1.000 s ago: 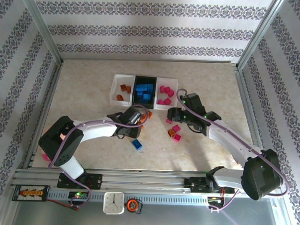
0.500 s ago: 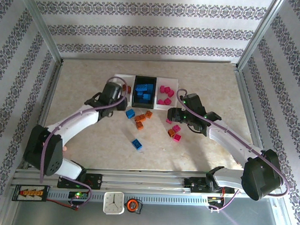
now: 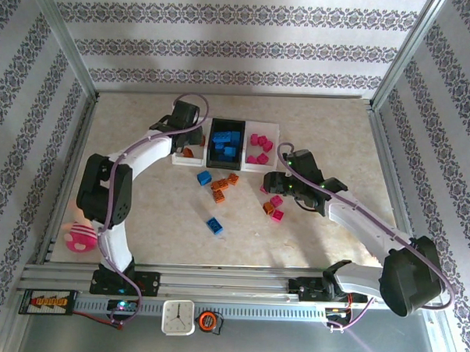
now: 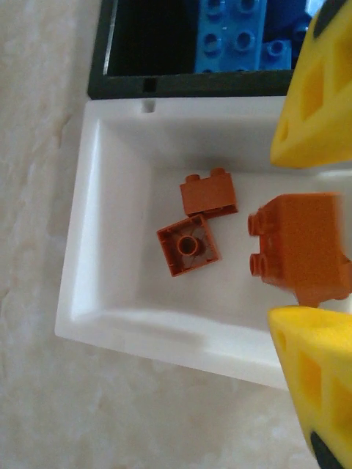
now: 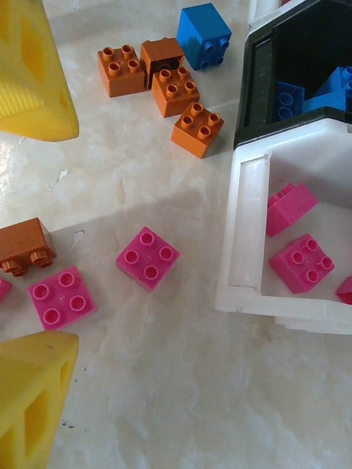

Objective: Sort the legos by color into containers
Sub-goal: Place the lego in the container.

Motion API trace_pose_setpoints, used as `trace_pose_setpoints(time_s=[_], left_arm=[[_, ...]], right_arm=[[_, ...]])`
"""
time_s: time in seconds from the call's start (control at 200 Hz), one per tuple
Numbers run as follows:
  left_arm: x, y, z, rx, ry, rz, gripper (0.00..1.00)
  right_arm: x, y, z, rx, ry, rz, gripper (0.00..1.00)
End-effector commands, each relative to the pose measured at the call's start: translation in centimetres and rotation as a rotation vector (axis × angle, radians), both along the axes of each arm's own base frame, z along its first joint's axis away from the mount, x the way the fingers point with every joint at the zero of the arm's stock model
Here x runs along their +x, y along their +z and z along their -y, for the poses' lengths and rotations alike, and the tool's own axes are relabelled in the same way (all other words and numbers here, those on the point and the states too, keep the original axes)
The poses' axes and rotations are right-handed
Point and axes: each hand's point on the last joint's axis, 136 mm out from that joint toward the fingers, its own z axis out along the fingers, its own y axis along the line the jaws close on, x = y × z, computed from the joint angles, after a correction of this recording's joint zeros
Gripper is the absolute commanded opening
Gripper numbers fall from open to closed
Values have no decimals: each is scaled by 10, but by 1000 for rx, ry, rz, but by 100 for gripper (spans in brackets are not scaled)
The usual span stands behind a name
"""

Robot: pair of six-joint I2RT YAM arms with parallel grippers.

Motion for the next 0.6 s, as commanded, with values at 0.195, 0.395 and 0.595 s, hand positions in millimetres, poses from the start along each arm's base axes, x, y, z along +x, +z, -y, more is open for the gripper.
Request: trace_pose_setpoints(time_s=[0.195,0.395,0.595], left_arm=[[-16,61,5,-114,-22,106,77],[-72,83,2,-242,-32,165,93],[-134,85,-27,-236,24,199,100]], right_arm=[[-24,9,-46,48,229,11,74],[-58,-16,-113,-46,466,-34,75],[-92,-54,-166,-153,641,-90,75]])
